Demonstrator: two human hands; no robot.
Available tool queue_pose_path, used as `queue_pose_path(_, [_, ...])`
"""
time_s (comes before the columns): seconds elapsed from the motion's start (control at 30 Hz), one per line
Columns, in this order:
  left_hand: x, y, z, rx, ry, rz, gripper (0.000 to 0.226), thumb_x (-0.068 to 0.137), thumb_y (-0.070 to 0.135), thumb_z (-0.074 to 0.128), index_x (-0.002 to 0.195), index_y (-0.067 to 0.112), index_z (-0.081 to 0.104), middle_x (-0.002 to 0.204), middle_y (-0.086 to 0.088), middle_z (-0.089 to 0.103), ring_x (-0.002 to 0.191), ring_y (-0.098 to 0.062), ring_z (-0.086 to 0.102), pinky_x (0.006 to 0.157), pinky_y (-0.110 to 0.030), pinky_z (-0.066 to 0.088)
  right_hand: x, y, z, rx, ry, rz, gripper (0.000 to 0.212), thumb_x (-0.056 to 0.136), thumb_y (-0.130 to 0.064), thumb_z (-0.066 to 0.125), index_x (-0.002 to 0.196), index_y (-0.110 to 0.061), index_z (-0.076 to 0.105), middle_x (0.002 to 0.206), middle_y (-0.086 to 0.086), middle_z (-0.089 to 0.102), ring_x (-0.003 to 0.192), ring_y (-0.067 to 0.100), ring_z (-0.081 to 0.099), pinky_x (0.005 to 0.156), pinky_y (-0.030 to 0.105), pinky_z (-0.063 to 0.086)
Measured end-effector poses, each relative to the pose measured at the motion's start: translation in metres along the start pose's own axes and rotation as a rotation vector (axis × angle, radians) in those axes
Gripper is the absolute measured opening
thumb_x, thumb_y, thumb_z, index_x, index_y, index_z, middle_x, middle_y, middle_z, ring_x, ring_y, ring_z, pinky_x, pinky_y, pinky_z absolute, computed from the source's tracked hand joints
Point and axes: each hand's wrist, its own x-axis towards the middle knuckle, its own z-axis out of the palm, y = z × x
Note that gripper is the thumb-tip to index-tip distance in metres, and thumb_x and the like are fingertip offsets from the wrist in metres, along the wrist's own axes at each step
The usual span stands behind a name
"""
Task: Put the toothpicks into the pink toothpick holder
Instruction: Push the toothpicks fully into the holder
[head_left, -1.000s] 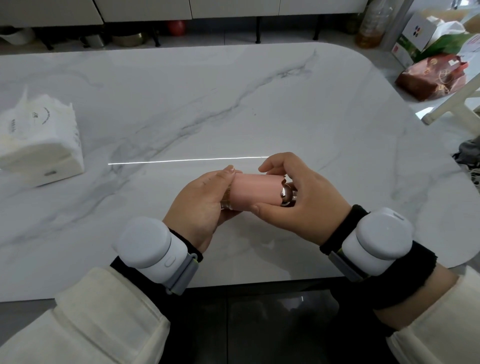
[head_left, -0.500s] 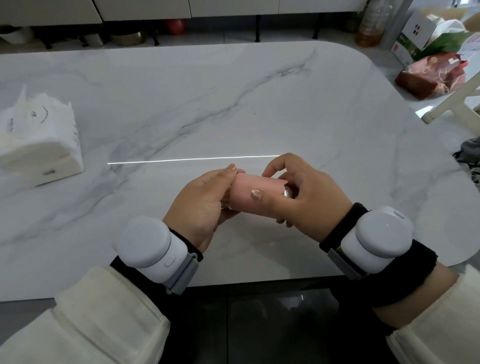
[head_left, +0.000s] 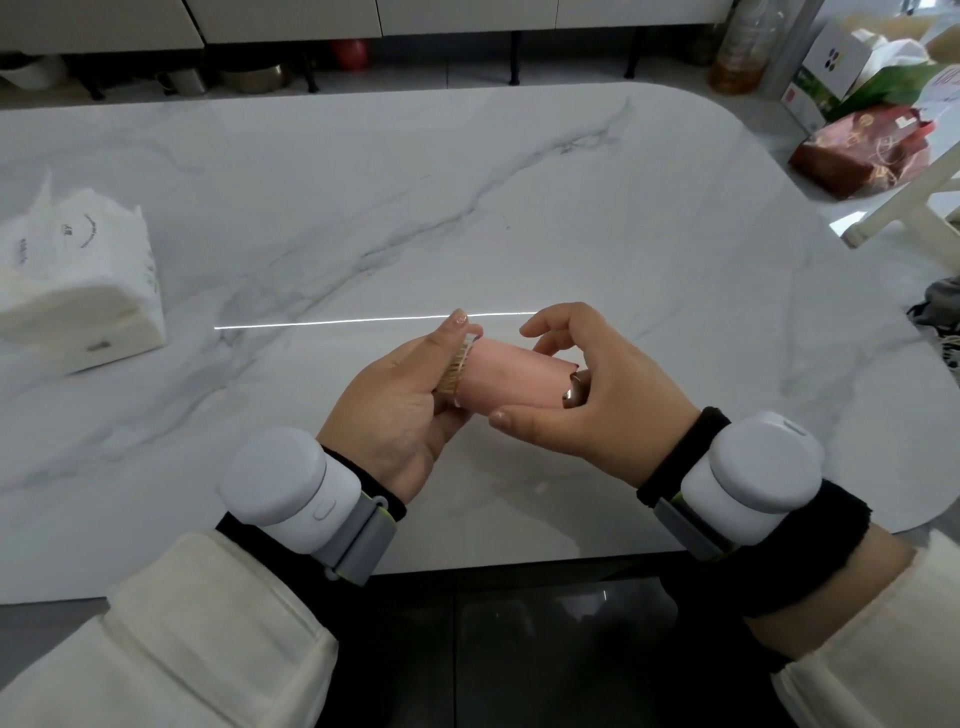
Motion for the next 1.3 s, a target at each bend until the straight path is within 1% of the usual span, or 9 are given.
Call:
queue_pose_path(0.13, [-0.0003, -0.0002, 0.0008, -0.039, -0.046, 0.023, 0.032, 0.067, 0.031, 0.066, 0.091, 0.011, 0.068, 0.067, 0.005, 0.070, 0.061, -0.007, 0.063, 0.072, -0.022, 0.055, 0.0011, -0.0004, 0.0004, 0.022, 0.025, -0.015, 0.048, 0.061, -0.034, 0.079, 0.099, -0.032, 0.049, 0.098, -0.009, 0.055, 0.063, -0.006, 0.050, 0.058, 0.006, 0.038])
queue_pose_path(0.27, [-0.0003, 0.0001, 0.0007, -0.058, -0.058, 0.019, 0.025, 0.070, 0.029, 0.065, 0.090, 0.014, 0.069, 0.065, 0.006, 0.069, 0.059, -0.006, 0.062, 0.071, -0.021, 0.056, 0.0013, 0.0006, -0.0004, 0.019, 0.033, -0.014, 0.041, 0.064, -0.038, 0.076, 0.094, -0.031, 0.050, 0.093, -0.009, 0.058, 0.062, -0.001, 0.052, 0.056, 0.010, 0.041])
queue_pose_path(0.43, [-0.0004, 0.0015, -0.0010, -0.065, -0.062, -0.003, 0.033, 0.063, 0.030, 0.067, 0.094, 0.018, 0.069, 0.083, 0.003, 0.070, 0.078, -0.012, 0.064, 0.071, -0.023, 0.056, 0.0026, 0.0007, 0.0000, 0.077, 0.030, 0.064, 0.038, 0.063, -0.050, 0.070, 0.091, -0.029, 0.054, 0.085, -0.004, 0.064, 0.062, 0.013, 0.064, 0.057, 0.025, 0.054])
queue_pose_path(0.53, [-0.0002, 0.0021, -0.0011, -0.080, -0.069, -0.023, 0.035, 0.069, 0.025, 0.066, 0.103, 0.018, 0.066, 0.090, 0.002, 0.069, 0.086, -0.015, 0.062, 0.074, -0.024, 0.056, 0.0032, 0.0016, 0.0001, 0.172, 0.029, 0.100, 0.034, 0.067, -0.048, 0.069, 0.090, -0.026, 0.056, 0.078, 0.002, 0.066, 0.052, 0.008, 0.063, 0.047, 0.019, 0.050])
queue_pose_path(0.73, [-0.0023, 0.0063, -0.0010, -0.024, -0.109, 0.011, 0.051, 0.064, 0.021, 0.065, 0.115, 0.022, 0.060, 0.096, 0.004, 0.067, 0.086, -0.010, 0.058, 0.086, -0.025, 0.044, 0.0043, 0.0041, 0.0005, 0.223, 0.032, 0.122, 0.024, 0.077, -0.041, 0.065, 0.090, -0.022, 0.057, 0.074, 0.003, 0.064, 0.049, 0.008, 0.064, 0.046, 0.020, 0.049])
queue_pose_path(0.87, [-0.0029, 0.0085, 0.0003, -0.034, -0.068, -0.009, 0.038, 0.067, 0.033, 0.066, 0.104, 0.024, 0.064, 0.095, 0.004, 0.066, 0.084, -0.011, 0.057, 0.083, -0.027, 0.039, 0.0044, 0.0039, 0.0009, 0.223, 0.023, 0.119, 0.023, 0.078, -0.041, 0.064, 0.091, -0.023, 0.057, 0.073, 0.005, 0.064, 0.049, 0.007, 0.063, 0.047, 0.020, 0.049])
queue_pose_path(1.0, [-0.0029, 0.0083, 0.0020, -0.023, -0.020, 0.003, 0.052, 0.056, 0.048, 0.067, 0.100, 0.019, 0.067, 0.089, 0.003, 0.066, 0.070, -0.009, 0.060, 0.069, -0.020, 0.047, 0.0036, 0.0029, 0.0015, 0.206, 0.002, 0.103, 0.023, 0.077, -0.041, 0.064, 0.091, -0.024, 0.056, 0.075, 0.003, 0.065, 0.051, 0.006, 0.062, 0.048, 0.019, 0.050])
queue_pose_path(1.1, [-0.0014, 0.0067, 0.0008, -0.010, 0.000, 0.007, 0.049, 0.056, 0.047, 0.068, 0.095, 0.017, 0.069, 0.094, -0.001, 0.067, 0.071, -0.011, 0.061, 0.066, -0.020, 0.049, 0.0034, 0.0026, 0.0014, 0.196, -0.001, 0.096, 0.025, 0.078, -0.039, 0.065, 0.093, -0.022, 0.057, 0.077, 0.002, 0.065, 0.052, 0.006, 0.062, 0.049, 0.018, 0.049])
queue_pose_path(1.3, [-0.0013, 0.0028, 0.0011, 0.025, -0.034, 0.090, 0.039, 0.062, 0.040, 0.065, 0.089, 0.011, 0.068, 0.071, 0.005, 0.069, 0.063, -0.008, 0.063, 0.061, -0.019, 0.052, 0.0033, 0.0004, 0.0013, 0.218, 0.018, 0.121, 0.028, 0.075, -0.041, 0.064, 0.092, -0.021, 0.058, 0.076, 0.007, 0.065, 0.050, 0.006, 0.063, 0.047, 0.017, 0.048])
